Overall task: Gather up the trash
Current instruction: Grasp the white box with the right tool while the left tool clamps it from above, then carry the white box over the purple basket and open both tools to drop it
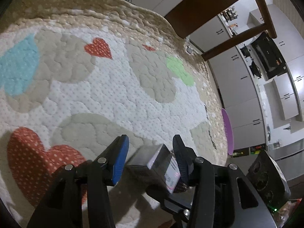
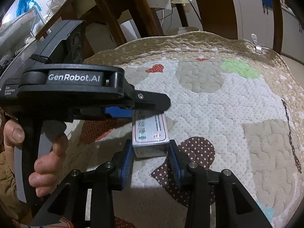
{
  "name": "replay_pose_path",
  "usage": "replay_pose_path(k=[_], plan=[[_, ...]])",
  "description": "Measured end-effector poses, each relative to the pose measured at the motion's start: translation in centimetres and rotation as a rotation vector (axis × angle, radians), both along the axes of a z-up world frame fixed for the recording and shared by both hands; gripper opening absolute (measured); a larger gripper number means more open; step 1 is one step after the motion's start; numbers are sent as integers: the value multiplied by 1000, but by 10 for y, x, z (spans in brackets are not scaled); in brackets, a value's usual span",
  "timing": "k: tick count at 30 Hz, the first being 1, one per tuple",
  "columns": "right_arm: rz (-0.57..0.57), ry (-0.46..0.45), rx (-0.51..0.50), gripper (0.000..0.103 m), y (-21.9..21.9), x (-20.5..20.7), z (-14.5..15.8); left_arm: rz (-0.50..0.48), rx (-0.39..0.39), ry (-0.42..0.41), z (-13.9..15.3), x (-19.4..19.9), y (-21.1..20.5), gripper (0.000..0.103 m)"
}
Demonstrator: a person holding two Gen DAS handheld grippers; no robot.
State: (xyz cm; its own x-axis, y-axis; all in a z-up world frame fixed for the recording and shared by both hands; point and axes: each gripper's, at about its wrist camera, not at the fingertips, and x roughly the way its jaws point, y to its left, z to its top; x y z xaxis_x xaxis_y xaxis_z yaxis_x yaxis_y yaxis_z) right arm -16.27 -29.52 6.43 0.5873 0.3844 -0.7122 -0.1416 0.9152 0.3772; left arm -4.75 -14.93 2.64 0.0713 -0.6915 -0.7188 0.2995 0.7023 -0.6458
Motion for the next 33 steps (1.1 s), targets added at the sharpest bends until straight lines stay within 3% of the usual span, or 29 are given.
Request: replay_pose_path(k=[2,8,21,33], plan=[[-4,-4,-1,41,0,2,0,-3,-4,17,-3,-2,-1,37],[-1,-9,13,39,1,2,1,29,-37,38,-2,-6,5,30],[4,-60,26,37,-5,-16,22,31,-51,10,24,-22,-3,29],[-73,-121,60,37,-46,-41,43,-44,-33,-61,57,-38,-55,29]])
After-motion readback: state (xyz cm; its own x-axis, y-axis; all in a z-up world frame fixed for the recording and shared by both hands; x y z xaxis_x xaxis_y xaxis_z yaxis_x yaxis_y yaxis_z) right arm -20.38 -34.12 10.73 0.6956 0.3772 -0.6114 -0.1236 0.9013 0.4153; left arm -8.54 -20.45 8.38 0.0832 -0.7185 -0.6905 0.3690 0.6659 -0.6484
